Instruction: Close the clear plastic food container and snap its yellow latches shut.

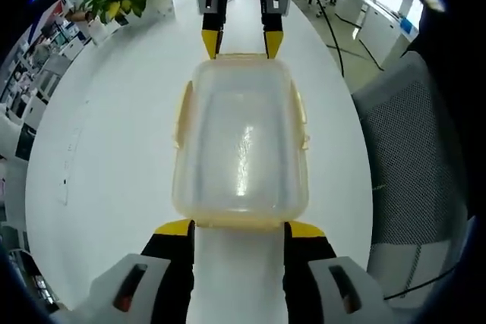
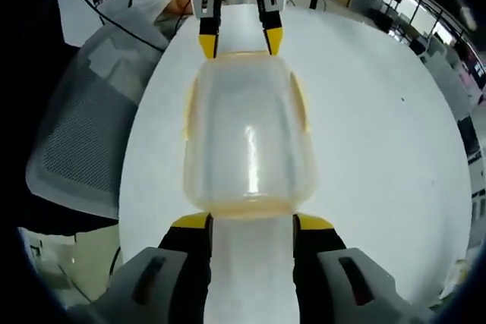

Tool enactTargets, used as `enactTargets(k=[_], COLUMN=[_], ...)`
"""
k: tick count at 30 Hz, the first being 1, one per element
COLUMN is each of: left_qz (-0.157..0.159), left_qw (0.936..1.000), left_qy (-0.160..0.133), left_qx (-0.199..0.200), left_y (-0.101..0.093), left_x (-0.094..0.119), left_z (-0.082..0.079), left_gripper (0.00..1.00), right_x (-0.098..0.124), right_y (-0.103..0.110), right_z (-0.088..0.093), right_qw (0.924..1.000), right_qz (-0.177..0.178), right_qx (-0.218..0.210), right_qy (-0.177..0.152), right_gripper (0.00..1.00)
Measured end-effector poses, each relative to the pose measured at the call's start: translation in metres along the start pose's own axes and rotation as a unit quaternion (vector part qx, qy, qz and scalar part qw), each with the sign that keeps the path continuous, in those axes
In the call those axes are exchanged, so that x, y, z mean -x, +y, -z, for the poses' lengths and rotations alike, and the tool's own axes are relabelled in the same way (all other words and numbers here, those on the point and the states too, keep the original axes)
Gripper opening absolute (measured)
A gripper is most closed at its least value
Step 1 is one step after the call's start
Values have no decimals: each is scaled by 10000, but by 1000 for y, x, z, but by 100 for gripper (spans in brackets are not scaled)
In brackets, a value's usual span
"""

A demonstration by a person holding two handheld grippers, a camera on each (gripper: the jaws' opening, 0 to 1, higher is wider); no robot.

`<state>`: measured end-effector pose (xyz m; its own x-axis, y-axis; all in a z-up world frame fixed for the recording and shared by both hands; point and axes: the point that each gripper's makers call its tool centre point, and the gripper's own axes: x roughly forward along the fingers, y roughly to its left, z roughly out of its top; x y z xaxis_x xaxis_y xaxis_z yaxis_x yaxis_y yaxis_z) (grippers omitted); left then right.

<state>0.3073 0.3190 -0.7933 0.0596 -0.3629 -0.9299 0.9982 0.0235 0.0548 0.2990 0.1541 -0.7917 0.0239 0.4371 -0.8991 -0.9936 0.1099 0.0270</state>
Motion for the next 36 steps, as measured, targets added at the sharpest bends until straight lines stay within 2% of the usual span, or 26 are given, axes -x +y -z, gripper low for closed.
enactTargets(k=[3, 5, 6, 7, 9, 13, 16, 18, 20, 22, 23, 26, 27, 29, 31, 33, 35, 36], left_qz=[8, -4, 1, -36, -80, -76, -112, -136, -216, -137, -91, 45, 58, 65, 44, 61, 86, 111], left_qw=[10000, 9998, 9991, 9988, 9985, 9905, 9836, 9768, 9665, 9517, 9430, 9109, 9043, 8938, 8934, 8856, 8669, 8476], left_qy=[-35, -89, -151, -185, -224, -589, -703, -754, -832, -1127, -1258, -1725, -1785, -1859, -1848, -1842, -1870, -1863], left_qx=[77, 166, 388, 446, 490, 1237, 1657, 2000, 2417, 2851, 3078, 3747, 3878, 4080, 4095, 4264, 4619, 4967], left_y=[0, 1, 0, 2, 2, 3, 5, 5, 8, 9, 8, 10, 11, 12, 12, 10, 9, 8], left_x=[1, 3, 5, 8, 13, 19, 22, 23, 24, 25, 26, 30, 30, 29, 28, 25, 24, 24], left_z=[1, 1, 0, -1, 0, 0, 5, 9, 14, 11, 9, 1, 0, 1, 2, 1, 2, 4], left_gripper=[40, 40, 40, 40, 39, 39, 39, 39, 41, 39, 38, 36, 35, 34, 34, 34, 32, 30], right_x=[4, 8, 11, 14, 19, 21, 20, 20, 21, 20, 20, 20, 20, 20, 20, 20, 19, 19], right_y=[-2, 1, 2, 3, 5, 6, 6, 1, 2, 2, 3, 2, 2, -1, -2, -1, -2, -1], right_z=[2, -1, -5, -9, -10, -11, -10, -11, -14, -15, -15, -15, -15, -17, -17, -17, -17, -16], right_qw=[9997, 9980, 9956, 9924, 9876, 9796, 9754, 9684, 9597, 9514, 9511, 9476, 9459, 9428, 9413, 9399, 9380, 9362], right_qz=[7, -54, -98, -172, -240, -184, -109, 133, 98, 96, 80, 178, 178, 215, 224, 227, 235, 243], right_qx=[-228, -534, -741, -959, -1243, -1640, -1845, -2127, -2400, -2659, -2675, -2780, -2830, -2903, -2950, -2997, -3044, -3096], right_qy=[-120, -345, -571, -756, -932, -1149, -1204, -1298, -1457, -1551, -1545, -1565, -1575, -1628, -1628, -1621, -1640, -1648], right_gripper=[41, 40, 41, 41, 41, 40, 40, 40, 40, 39, 38, 38, 37, 37, 36, 36, 36, 35])
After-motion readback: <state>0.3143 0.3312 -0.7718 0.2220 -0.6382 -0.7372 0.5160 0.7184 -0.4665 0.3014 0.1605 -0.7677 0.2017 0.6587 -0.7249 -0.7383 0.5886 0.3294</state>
